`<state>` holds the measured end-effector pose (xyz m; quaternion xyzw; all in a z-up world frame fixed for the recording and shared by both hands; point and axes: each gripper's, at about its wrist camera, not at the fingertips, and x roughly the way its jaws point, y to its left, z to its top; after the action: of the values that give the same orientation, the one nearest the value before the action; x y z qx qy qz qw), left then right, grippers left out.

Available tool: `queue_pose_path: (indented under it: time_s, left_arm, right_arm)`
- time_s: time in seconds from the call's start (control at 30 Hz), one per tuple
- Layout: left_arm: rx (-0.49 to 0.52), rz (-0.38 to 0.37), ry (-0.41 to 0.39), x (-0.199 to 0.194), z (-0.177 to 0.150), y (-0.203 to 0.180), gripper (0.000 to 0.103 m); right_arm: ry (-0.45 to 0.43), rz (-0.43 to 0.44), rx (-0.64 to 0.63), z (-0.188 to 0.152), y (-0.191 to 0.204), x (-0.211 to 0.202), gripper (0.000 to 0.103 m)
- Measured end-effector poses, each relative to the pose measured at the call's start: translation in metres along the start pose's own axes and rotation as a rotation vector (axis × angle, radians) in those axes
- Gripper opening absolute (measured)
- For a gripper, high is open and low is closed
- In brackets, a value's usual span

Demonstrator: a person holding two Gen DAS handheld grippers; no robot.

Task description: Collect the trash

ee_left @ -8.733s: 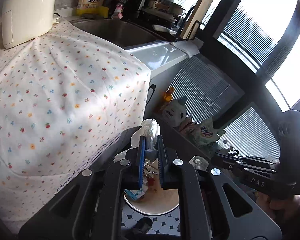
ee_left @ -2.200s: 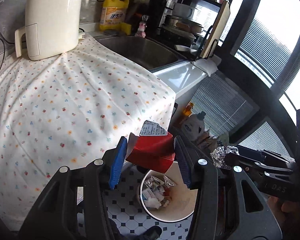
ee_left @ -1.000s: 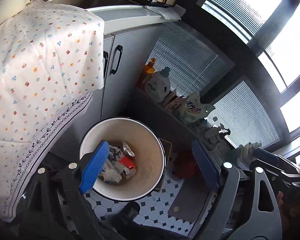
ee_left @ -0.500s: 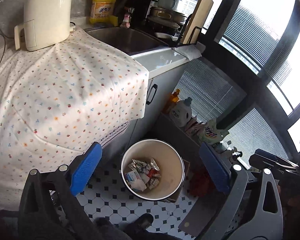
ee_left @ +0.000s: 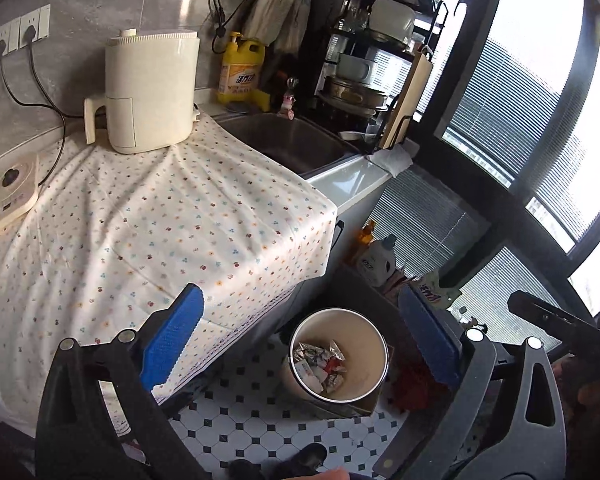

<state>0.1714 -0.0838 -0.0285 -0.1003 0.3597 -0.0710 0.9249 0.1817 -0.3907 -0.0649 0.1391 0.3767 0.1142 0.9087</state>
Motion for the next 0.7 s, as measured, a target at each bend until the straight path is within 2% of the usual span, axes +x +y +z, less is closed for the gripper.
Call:
queue_pose_path:
  time_s: [0.37,0.7]
  left_arm:
    - [0.054,0.039,-0.129,-0.087,-0.010,0.024,0.097]
    - [0.047,0.064,-0.187,-0.137,-0.025,0.042,0.097]
  right_arm:
    - [-0.062,0.032,-0.053,-0.028,0.062,-0.046,0.095]
    - [-0.096,0.032,-0.091,-0.050,0.095,-0.075,0.095]
